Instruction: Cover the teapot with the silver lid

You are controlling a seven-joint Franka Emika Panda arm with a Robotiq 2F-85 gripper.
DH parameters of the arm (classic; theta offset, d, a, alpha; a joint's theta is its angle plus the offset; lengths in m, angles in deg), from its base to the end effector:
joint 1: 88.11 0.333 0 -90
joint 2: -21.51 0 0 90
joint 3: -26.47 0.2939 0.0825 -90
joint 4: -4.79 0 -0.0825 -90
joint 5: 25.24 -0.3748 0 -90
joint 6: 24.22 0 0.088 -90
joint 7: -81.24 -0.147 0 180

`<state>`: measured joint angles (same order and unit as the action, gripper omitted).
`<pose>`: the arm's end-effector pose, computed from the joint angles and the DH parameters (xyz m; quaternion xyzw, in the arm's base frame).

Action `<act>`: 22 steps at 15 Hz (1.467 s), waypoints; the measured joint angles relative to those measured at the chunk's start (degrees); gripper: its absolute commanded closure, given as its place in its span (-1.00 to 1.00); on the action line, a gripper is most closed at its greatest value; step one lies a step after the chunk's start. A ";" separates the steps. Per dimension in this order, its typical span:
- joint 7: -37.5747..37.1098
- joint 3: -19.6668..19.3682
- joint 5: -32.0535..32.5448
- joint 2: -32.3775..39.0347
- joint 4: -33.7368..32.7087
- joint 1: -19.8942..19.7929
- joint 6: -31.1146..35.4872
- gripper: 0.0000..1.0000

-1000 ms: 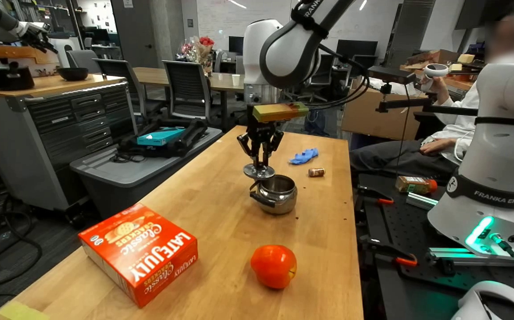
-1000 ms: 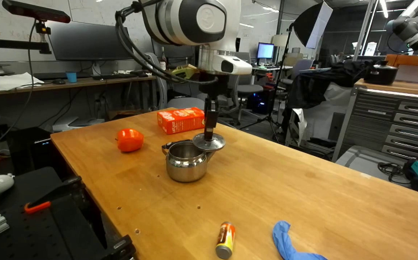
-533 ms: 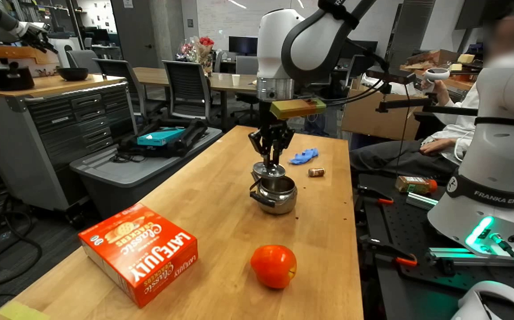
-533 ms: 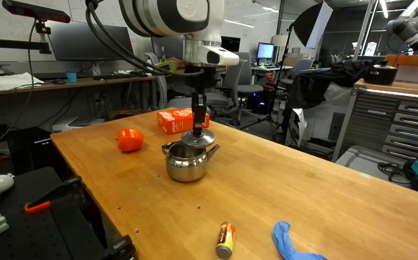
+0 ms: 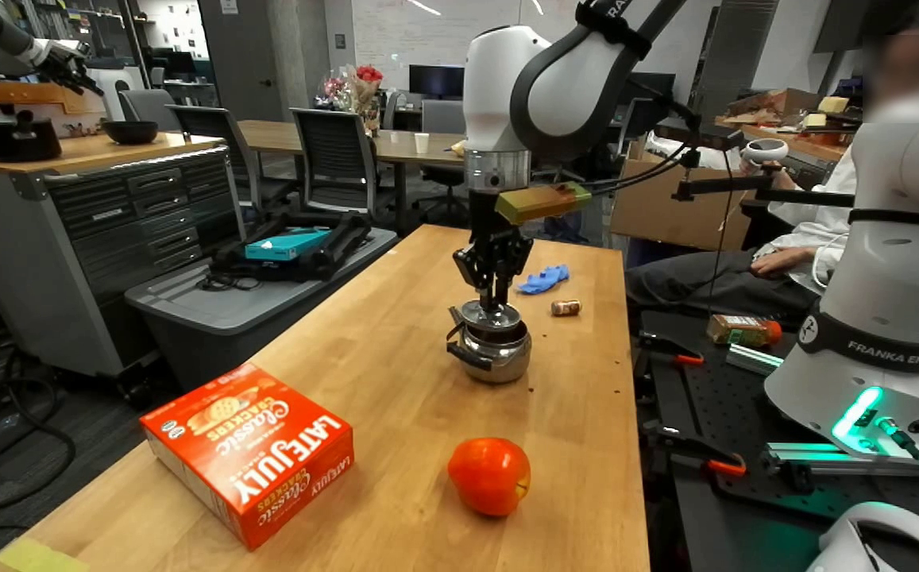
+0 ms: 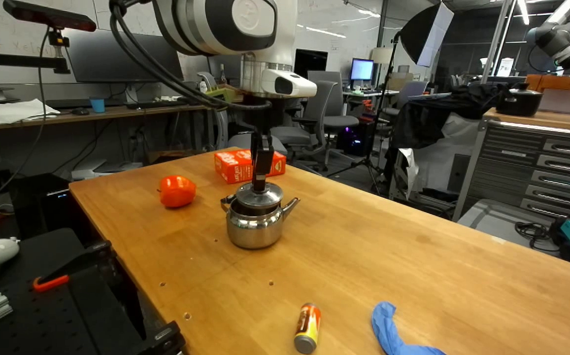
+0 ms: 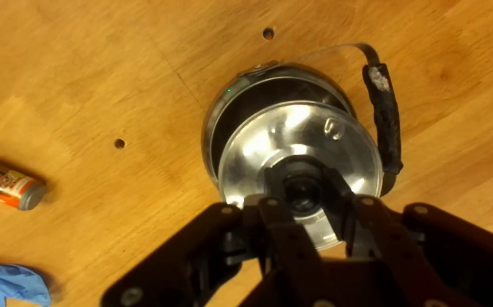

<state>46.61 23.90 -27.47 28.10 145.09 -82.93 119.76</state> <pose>0.4695 0.0214 0.1954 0.9564 -0.2910 -0.0267 0.0001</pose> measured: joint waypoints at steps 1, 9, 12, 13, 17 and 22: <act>0.08 0.00 0.02 0.27 -0.01 0.00 -0.02 0.80; 0.12 0.06 3.94 1.51 0.06 0.00 -0.32 0.80; 0.13 0.38 5.62 1.49 0.26 0.02 -0.37 0.80; 0.15 0.57 6.15 1.47 0.37 0.03 -0.37 0.80; 1.60 1.44 6.96 1.18 0.86 0.05 -0.35 0.81; 4.42 2.01 6.98 0.96 1.16 0.05 -0.34 0.81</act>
<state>51.03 25.91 -20.49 29.06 146.25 -82.88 119.42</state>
